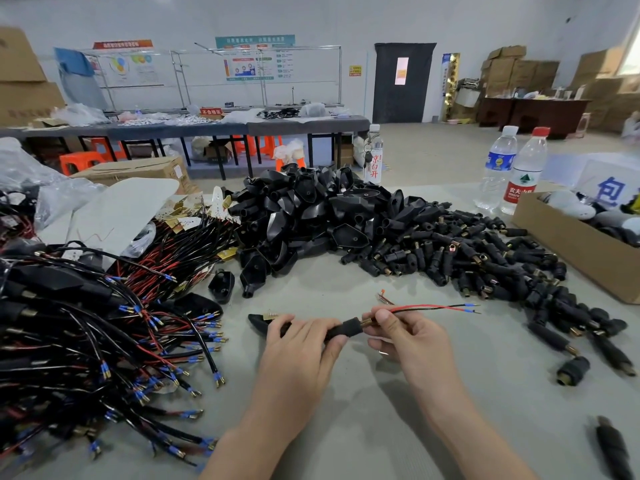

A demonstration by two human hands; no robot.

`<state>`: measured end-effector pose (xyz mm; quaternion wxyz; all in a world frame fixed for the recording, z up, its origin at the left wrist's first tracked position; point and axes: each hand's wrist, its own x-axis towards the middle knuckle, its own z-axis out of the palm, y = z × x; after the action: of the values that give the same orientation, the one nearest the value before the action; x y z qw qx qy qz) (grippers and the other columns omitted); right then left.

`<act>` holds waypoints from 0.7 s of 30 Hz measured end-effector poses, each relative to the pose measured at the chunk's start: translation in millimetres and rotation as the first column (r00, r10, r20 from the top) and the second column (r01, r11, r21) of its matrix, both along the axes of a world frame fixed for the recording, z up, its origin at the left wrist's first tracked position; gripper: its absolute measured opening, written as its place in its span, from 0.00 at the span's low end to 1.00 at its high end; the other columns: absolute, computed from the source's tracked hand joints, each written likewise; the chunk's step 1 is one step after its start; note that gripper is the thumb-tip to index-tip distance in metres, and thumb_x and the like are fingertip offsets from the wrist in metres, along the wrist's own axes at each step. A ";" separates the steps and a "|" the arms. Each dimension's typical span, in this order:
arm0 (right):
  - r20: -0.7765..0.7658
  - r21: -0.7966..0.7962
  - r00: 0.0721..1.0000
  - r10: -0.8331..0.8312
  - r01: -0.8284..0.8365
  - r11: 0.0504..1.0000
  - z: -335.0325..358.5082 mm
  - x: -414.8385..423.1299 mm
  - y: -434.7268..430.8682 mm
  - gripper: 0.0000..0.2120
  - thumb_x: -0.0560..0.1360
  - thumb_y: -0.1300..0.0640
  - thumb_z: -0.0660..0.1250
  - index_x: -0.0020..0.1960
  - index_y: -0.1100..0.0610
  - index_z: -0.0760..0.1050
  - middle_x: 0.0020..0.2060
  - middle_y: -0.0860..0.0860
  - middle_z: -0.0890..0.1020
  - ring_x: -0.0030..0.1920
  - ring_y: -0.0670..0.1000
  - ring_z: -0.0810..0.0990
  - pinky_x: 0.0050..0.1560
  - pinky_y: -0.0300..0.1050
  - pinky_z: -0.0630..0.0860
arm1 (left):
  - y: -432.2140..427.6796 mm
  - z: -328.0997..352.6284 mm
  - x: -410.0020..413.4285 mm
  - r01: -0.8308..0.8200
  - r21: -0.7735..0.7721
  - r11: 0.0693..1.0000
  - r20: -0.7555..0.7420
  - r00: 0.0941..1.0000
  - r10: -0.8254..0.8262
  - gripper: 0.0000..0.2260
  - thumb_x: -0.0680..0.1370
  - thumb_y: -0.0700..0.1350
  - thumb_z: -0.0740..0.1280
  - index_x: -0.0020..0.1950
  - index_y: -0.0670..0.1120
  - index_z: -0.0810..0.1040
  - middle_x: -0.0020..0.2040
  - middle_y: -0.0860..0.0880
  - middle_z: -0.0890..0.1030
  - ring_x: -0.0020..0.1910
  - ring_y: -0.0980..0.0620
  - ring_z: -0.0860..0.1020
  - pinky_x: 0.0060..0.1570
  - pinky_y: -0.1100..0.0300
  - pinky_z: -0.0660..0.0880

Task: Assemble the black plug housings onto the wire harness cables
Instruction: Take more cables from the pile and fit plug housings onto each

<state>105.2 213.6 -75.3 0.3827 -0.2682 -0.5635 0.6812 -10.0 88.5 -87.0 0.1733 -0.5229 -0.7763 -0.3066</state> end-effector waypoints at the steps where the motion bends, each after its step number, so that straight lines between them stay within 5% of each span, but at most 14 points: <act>1: 0.004 0.001 1.000 -0.010 0.010 1.000 0.0 0.1 0.3 0.05 0.79 0.61 0.67 0.47 0.59 0.82 0.39 0.51 0.87 0.39 0.46 0.86 0.36 0.33 0.78 | -0.4 0.3 -0.8 0.001 -0.019 1.000 -0.004 1.000 -0.001 0.18 0.82 0.56 0.54 0.54 0.49 0.80 0.46 0.58 0.81 0.49 0.55 0.79 0.65 0.52 0.65; 15: -0.016 0.028 0.976 -0.215 0.216 0.976 2.1 9.8 19.2 0.05 0.78 0.60 0.68 0.45 0.58 0.82 0.30 0.49 0.84 0.33 0.43 0.83 0.38 0.32 0.79 | -6.8 7.5 -13.0 0.019 -0.110 0.994 -0.099 0.995 -0.030 0.17 0.81 0.56 0.55 0.54 0.50 0.81 0.49 0.57 0.81 0.56 0.57 0.78 0.71 0.53 0.58; 21: -0.048 0.030 0.956 -0.288 0.290 0.957 1.5 14.5 29.4 0.07 0.77 0.56 0.69 0.45 0.59 0.81 0.31 0.46 0.84 0.34 0.42 0.83 0.42 0.33 0.80 | -6.9 9.6 -11.5 0.008 -0.123 0.992 -0.070 0.997 -0.017 0.15 0.81 0.59 0.55 0.51 0.55 0.79 0.40 0.61 0.80 0.41 0.59 0.78 0.55 0.61 0.71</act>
<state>119.6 243.1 -73.7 0.4951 -0.3259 -0.5224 0.6130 -21.5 81.5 -77.4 0.1664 -0.5480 -0.7837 -0.2406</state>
